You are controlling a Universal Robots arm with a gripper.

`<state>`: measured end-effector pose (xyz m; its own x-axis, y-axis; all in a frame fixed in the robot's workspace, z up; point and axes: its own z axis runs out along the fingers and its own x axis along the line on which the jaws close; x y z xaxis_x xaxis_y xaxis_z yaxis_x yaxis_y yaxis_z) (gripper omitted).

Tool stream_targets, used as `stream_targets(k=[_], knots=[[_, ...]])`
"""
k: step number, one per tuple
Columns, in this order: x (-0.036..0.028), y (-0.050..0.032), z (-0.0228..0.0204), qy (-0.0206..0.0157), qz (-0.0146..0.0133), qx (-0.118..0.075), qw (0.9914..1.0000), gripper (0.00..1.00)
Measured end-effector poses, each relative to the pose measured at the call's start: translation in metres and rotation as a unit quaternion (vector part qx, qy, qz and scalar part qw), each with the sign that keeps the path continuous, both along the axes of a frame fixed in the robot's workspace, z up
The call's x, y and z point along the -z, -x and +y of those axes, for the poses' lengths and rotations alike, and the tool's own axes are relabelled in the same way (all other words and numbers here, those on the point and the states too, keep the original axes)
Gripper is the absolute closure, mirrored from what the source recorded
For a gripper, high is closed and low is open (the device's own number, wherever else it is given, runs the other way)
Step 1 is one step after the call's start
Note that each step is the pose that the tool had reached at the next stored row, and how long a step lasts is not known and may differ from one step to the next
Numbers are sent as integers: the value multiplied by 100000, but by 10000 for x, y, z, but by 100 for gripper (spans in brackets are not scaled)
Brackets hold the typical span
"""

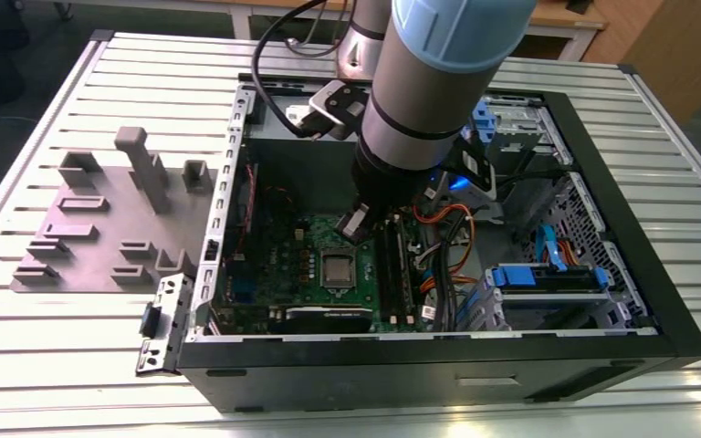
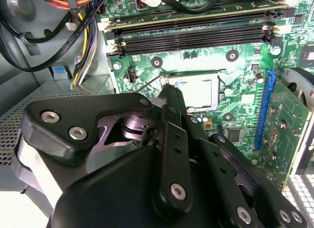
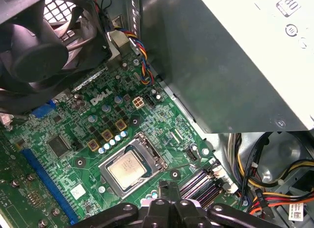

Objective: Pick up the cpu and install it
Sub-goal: 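Close the cpu cover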

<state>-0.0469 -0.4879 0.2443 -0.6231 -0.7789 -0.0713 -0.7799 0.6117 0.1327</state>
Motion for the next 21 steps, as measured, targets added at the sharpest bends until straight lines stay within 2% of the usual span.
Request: stream_targets(k=[2,5,11,16,21], knots=[[5,-1,0,-2,-9,-1328,99991,89],[11,0,-2,2,-7,-3780,99929,89],[13,9,-62,7,-3,-4346,99906,89],[14,9,-82,5,-6,-4834,99883,89],[19,14,-84,10,-5,-6939,99759,89]])
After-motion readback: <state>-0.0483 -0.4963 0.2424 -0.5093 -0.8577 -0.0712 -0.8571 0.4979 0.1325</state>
